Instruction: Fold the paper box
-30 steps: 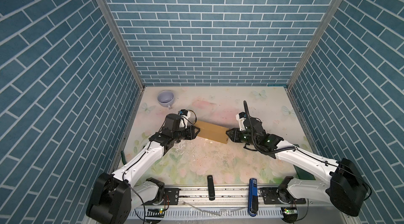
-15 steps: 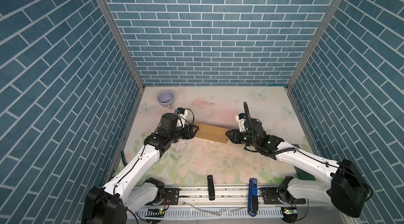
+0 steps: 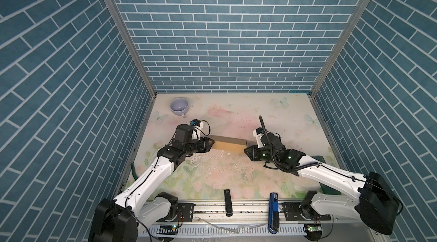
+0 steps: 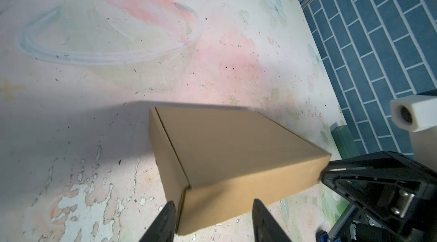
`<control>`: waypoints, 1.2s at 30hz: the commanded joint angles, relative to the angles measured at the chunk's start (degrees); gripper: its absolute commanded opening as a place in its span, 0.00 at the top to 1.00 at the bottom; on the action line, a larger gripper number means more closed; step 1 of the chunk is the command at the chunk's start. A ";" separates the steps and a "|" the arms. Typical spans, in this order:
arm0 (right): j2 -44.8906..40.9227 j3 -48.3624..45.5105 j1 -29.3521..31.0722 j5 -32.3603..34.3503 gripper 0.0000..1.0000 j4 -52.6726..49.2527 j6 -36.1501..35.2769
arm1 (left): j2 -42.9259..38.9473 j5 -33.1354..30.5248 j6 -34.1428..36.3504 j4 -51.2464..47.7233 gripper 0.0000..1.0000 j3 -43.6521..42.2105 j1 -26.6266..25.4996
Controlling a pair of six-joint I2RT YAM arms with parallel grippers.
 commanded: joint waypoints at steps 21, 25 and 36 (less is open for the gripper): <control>-0.61 1.91 0.35 10.14 0.78 -8.82 0.08 | -2.00 -3.22 -2.78 -0.41 0.50 -3.26 0.26; -0.63 2.01 0.36 12.14 0.76 -8.46 -0.06 | -0.19 -3.44 -2.21 0.02 0.50 -2.06 0.47; 3.05 -0.10 -1.73 19.79 0.59 7.38 -0.63 | -1.07 -10.62 0.70 -0.75 0.16 -0.43 2.98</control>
